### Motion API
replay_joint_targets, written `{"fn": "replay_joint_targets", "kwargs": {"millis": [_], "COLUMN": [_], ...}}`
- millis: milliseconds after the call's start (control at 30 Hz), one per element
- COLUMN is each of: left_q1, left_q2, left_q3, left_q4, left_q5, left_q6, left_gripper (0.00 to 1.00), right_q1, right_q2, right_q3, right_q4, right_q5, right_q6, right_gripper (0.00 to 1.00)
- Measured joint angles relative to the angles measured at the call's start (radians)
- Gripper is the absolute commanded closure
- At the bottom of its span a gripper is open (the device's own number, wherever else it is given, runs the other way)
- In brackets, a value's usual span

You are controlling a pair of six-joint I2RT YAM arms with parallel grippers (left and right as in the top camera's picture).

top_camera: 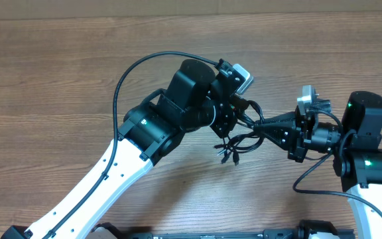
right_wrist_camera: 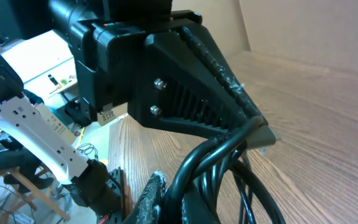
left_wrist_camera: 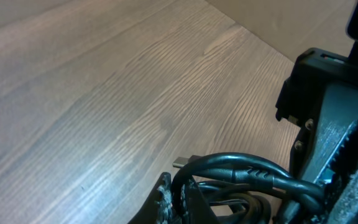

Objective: Untangle cables

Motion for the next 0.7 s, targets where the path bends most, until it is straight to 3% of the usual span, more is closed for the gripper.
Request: {"fn": "replay_joint_targets", "kwargs": {"millis": [167, 300, 433, 567, 700], "left_q1": [0.001, 0.013, 0.014, 0.021, 0.021], "left_q2": [0.0, 0.0, 0.0, 0.004, 0.037], "left_q3": [0.0, 0.0, 0.0, 0.0, 0.0], "left_q4": [0.033, 0.048, 0.067, 0.097, 0.137], "left_q5": [0.033, 0.088, 0.094, 0.092, 0.109], "left_q6": [0.14, 0.343, 0.528, 0.593, 0.561], "left_gripper": [0.96, 0.94, 0.77, 0.76, 0.79], "right_q1": [0.0, 0.0, 0.0, -0.001, -0.008], "right_q2": [0.0, 0.0, 0.0, 0.0, 0.0], "right_q3": [0.0, 0.0, 0.0, 0.0, 0.0], "right_q4": [0.024, 0.03, 0.031, 0.038, 0.04], "right_q5": [-0.03, -0.051, -0.066, -0.07, -0.051], "right_q6": [-0.01, -0.015, -0.015, -0.015, -0.015], "right_gripper": [0.96, 0.96, 0.96, 0.96, 0.96]}}
